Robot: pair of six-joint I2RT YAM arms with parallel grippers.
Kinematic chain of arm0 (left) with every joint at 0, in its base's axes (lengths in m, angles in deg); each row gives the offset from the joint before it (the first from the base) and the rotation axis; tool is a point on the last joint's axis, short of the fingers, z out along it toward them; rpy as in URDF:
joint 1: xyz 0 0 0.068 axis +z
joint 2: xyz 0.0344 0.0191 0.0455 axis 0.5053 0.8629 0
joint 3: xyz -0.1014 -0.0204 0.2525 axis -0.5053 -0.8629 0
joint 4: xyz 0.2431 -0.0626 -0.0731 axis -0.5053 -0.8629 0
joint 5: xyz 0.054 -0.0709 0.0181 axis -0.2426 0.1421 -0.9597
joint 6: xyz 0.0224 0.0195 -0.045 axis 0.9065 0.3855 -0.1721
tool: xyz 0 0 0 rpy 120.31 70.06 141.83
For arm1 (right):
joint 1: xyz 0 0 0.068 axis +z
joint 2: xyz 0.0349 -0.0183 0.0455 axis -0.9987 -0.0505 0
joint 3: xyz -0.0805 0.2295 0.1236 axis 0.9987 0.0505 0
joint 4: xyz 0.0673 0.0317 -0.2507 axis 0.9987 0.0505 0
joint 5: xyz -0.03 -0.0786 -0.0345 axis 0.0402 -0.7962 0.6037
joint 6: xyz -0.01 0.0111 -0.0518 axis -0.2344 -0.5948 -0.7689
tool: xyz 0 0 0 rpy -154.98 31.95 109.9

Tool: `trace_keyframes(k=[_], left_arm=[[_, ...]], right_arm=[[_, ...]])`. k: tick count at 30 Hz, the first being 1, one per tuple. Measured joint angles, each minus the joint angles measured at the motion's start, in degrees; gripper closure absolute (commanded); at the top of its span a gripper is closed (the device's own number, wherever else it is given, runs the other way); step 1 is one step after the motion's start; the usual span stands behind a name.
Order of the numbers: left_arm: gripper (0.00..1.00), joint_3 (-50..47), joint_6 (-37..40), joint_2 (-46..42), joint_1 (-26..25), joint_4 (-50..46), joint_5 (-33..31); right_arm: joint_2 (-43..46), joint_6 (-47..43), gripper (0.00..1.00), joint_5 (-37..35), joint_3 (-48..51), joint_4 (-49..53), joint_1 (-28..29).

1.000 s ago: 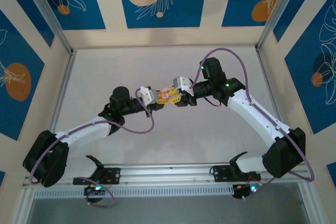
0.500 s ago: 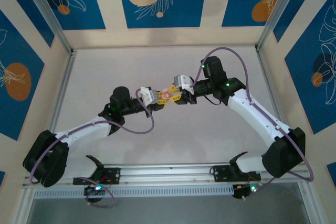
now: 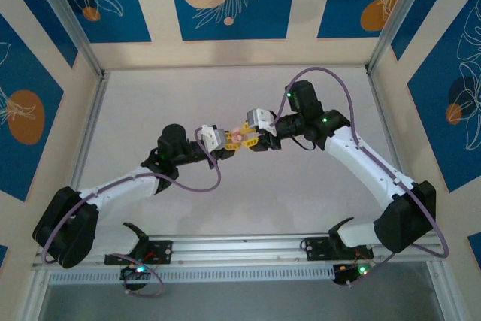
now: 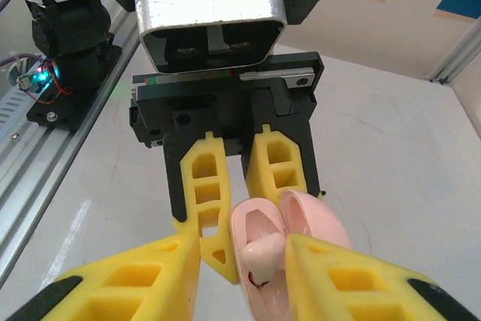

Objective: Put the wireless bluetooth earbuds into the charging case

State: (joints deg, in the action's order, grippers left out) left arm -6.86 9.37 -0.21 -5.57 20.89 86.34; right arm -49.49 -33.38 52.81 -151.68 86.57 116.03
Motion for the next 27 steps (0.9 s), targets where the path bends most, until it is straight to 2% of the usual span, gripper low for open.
trace_keyframes(k=[3,18,27], left_arm=[[0.82,0.0,0.2,0.0,0.0,-0.4,0.0],[0.82,0.1,0.4,-1.1,0.0,-1.9,0.0],[0.82,0.1,0.7,-1.7,0.0,-3.3,-2.2]], right_arm=[[-0.7,0.0,0.66,0.0,0.0,0.0,0.0],[-1.6,1.1,0.85,-0.2,0.0,-0.1,0.0],[-1.6,6.5,0.91,-3.9,0.0,-1.5,1.1]])
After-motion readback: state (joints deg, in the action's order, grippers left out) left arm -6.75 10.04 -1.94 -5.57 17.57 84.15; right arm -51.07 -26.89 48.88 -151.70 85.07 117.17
